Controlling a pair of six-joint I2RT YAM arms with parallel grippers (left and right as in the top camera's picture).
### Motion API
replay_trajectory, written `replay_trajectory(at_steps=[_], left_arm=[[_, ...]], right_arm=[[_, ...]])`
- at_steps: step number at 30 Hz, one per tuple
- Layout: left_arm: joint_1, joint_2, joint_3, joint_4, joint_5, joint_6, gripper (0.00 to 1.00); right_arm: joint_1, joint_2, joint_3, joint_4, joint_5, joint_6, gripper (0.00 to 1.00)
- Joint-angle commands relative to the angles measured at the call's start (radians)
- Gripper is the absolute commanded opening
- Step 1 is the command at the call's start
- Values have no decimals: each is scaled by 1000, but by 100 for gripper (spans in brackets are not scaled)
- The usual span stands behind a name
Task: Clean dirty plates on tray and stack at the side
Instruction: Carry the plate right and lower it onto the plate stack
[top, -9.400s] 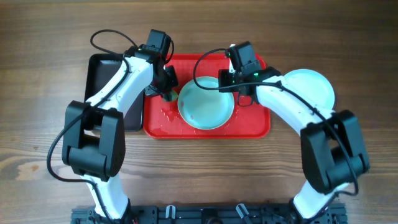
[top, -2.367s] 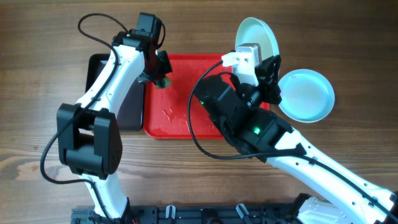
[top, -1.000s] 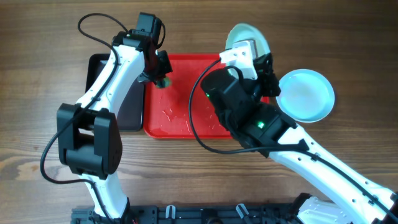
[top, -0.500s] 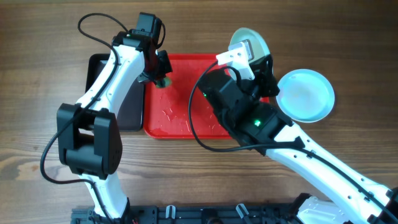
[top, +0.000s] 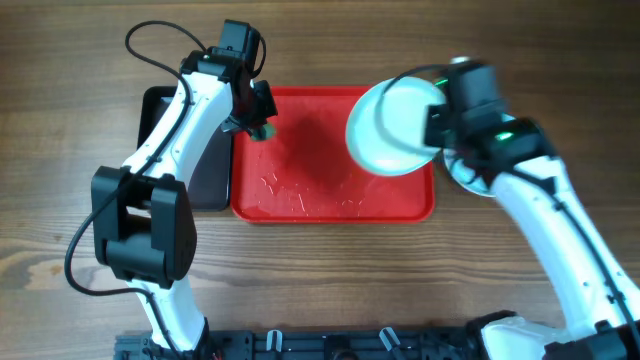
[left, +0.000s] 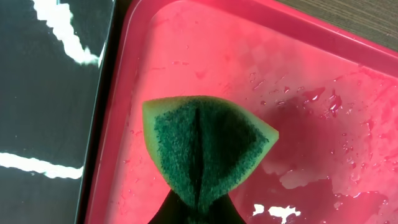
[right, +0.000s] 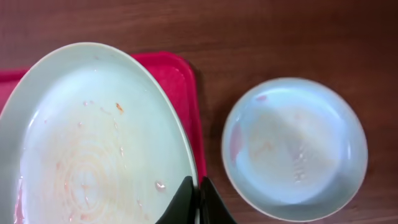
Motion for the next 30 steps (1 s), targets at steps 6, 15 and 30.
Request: replay_trajectory(at_steps=[6, 15, 30], left_arm=[[1, 9, -8, 3, 9, 5, 4], [0, 9, -8, 9, 9, 5, 4], [1, 8, -8, 18, 9, 8, 4]], right_arm=[[-384, 87, 3, -18, -243, 39, 4], [-555, 213, -72, -1, -217, 39, 4], [-602, 246, -87, -27, -338, -43, 59]])
